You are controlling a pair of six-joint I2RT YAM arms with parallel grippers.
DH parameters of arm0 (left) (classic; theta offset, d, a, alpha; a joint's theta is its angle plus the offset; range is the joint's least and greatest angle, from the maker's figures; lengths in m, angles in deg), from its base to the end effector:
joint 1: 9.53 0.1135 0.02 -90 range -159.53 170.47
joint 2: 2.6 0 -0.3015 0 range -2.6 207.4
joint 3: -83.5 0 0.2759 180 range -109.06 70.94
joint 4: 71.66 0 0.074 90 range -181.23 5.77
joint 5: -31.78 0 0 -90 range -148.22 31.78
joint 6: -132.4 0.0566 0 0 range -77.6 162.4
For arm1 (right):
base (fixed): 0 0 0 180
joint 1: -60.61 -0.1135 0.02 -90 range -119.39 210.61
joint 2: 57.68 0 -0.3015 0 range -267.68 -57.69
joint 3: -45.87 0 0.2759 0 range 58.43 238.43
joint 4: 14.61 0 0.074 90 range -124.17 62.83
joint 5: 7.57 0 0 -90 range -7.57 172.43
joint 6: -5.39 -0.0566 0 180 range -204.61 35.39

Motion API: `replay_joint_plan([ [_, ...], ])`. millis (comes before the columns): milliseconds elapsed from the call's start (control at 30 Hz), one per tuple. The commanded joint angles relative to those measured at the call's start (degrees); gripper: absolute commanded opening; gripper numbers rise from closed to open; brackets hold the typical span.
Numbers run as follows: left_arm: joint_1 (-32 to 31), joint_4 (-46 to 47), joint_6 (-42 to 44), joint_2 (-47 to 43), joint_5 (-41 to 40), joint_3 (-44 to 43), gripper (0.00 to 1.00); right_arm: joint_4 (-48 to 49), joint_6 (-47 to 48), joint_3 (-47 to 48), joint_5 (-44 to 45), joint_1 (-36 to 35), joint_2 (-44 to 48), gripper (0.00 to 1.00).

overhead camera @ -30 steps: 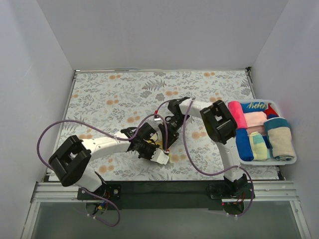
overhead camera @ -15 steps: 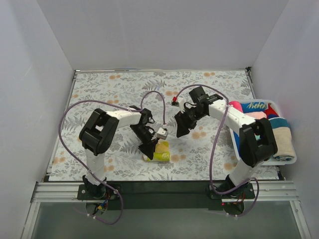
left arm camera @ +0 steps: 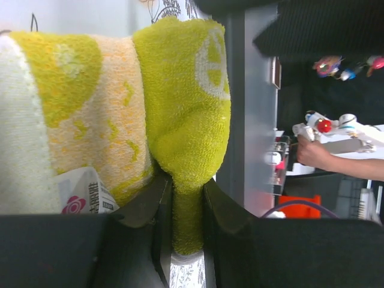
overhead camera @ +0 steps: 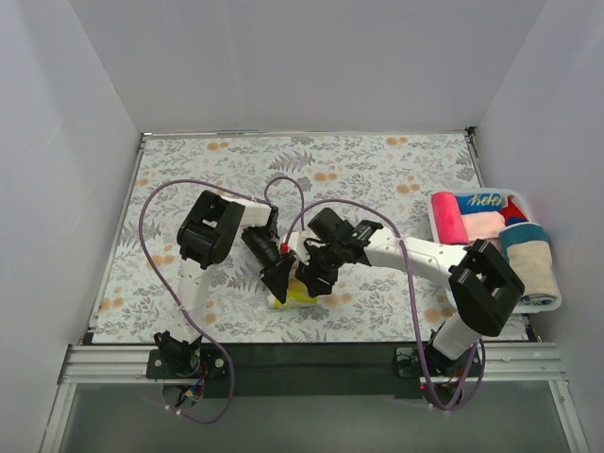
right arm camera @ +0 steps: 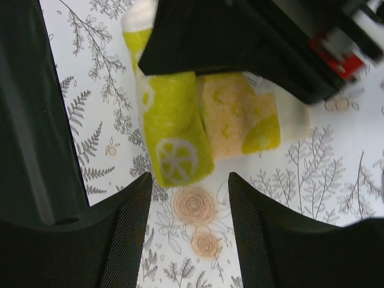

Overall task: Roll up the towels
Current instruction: Roll the towel

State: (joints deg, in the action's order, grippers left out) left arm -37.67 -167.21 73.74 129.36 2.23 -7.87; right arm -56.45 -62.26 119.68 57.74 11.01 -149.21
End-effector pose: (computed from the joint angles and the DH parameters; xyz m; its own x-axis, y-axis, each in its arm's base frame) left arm 0.2921 -0.2121 0.0876 -0.6885 0.6592 0.3023 0.0440 0.4541 -0.8898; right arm 0.2117 0.2852 0.2228 -0.2015 -0.7699 -0.6055 -0.9793 0.1459 0.1404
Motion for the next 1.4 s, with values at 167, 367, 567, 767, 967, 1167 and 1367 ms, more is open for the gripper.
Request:
replay_joint_plan([
  [167,0.5,10.4,3.7,3.8,-14.3,-1.1,0.18,14.5,5.0,-5.0,10.0,-8.7,-0.1,0.54],
  [367,0.7,11.9,3.7,2.3,-14.0,-0.2,0.23,18.7,7.8,-6.8,10.4,-10.5,-4.2,0.51],
  [567,1.2,13.7,3.2,-1.3,-12.5,-0.3,0.34,16.5,8.3,-6.9,5.5,-10.6,-6.7,0.01],
  [767,3.7,16.0,2.5,-11.7,-8.8,-0.5,0.46,8.7,6.7,-4.0,-1.1,-10.1,-8.9,0.01],
  [967,7.9,18.0,3.0,-20.9,-9.3,2.6,0.48,3.0,1.7,-0.4,-8.9,-6.6,-12.2,0.01],
  [1167,14.9,21.5,3.6,-31.5,-12.5,9.4,0.49,-0.6,-0.6,3.4,-18.0,-2.7,-18.1,0.01],
  [1367,16.0,26.6,4.4,-47.7,-13.6,18.6,0.51,-6.4,-1.4,9.8,-26.3,1.0,-26.6,0.01],
])
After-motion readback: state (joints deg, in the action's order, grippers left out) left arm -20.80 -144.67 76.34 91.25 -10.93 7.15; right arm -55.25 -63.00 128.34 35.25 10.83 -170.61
